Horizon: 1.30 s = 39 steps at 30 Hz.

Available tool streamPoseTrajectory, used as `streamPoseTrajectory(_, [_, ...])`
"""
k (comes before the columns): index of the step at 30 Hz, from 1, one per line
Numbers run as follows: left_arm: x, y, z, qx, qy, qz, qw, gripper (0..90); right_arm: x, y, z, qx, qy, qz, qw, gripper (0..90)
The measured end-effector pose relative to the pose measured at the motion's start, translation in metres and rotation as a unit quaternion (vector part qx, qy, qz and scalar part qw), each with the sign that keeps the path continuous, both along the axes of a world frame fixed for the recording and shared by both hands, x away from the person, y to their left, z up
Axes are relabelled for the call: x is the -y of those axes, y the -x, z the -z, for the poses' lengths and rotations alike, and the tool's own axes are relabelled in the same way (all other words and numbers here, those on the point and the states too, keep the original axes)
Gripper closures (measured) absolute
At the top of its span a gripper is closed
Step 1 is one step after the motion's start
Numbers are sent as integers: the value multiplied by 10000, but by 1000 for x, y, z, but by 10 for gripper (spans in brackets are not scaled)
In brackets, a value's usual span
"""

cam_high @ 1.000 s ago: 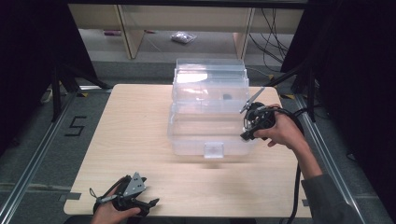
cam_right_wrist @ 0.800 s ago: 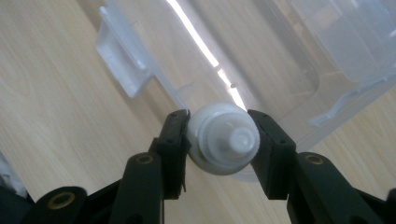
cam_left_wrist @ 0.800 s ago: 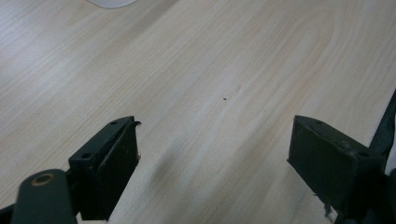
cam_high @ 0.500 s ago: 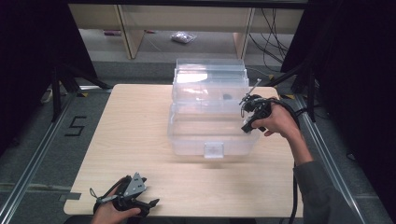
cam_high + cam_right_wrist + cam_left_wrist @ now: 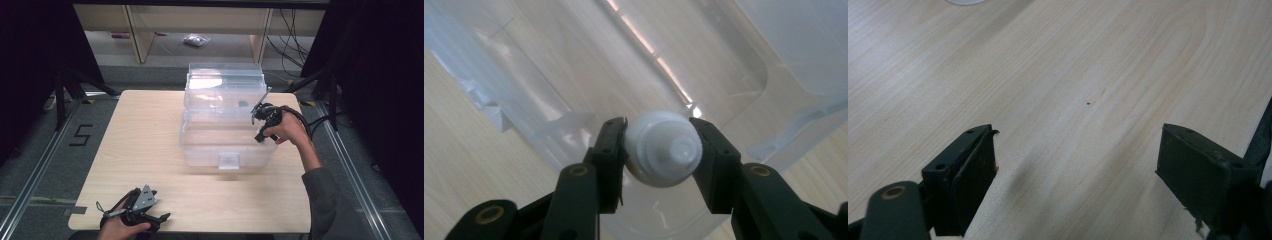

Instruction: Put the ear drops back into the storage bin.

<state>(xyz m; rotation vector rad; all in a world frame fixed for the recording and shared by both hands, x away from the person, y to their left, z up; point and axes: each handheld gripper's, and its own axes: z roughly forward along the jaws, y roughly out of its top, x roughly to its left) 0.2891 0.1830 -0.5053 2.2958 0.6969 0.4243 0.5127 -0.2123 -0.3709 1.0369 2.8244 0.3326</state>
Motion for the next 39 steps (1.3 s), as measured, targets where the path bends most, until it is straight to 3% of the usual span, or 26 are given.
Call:
streamPoseTrajectory(4, [0, 0, 0, -8, -2, 7, 10000, 154, -2, -6, 8, -127, 64, 56, 9999, 602])
streamPoseTrajectory(5, [0, 0, 0, -5, -7, 11, 10000, 154, -2, -9, 11, -85, 103, -50, 9999, 602])
streamPoseTrajectory(6, [0, 0, 0, -5, -9, 12, 10000, 154, -3, -9, 12, -140, 110, 95, 9998, 602])
streamPoseTrajectory(12, [0, 0, 0, -18, 45, 8, 10000, 154, -5, -15, 20, -200, 142, 105, 9996, 602])
streamPoseTrajectory(16, [0, 0, 0, -16, 39, 7, 10000, 154, -8, -19, 25, -310, 179, 281, 9990, 602])
streamPoseTrajectory(19, [0, 0, 0, -11, 41, 2, 10000, 154, -8, -23, 30, -316, 246, 173, 9990, 602])
streamPoseTrajectory(20, [0, 0, 0, -1, 42, 0, 10000, 154, -9, -22, 30, -379, 232, 333, 9985, 602])
streamPoseTrajectory(22, [0, 1, 0, -22, 87, -21, 10000, 154, -9, -24, 33, -384, 248, 259, 9986, 602])
streamPoseTrajectory(24, [0, 0, 0, -6, 51, -20, 10000, 154, -11, -23, 35, -477, 299, 455, 9974, 602])
streamPoseTrajectory(27, [0, 0, 0, -7, 18, 9, 10000, 154, -11, -24, 39, -458, 216, 397, 9979, 602])
streamPoseTrajectory(32, [0, 0, 0, -11, 1, 10, 10000, 154, -11, -24, 46, -514, 293, 429, 9973, 602])
streamPoseTrajectory(33, [0, 0, 0, -11, 2, -2, 10000, 154, -10, -25, 47, -459, 241, 288, 9982, 602])
streamPoseTrajectory(34, [0, 0, 0, -18, -4, 15, 10000, 154, -12, -23, 46, -580, 274, 511, 9966, 602])
streamPoseTrajectory(38, [0, 0, 0, -14, -8, 20, 10000, 154, -12, -26, 49, -541, 277, 420, 9973, 602])
streamPoseTrajectory(39, [0, 0, 0, -16, -5, 20, 10000, 154, -13, -24, 48, -635, 281, 536, 9961, 602])
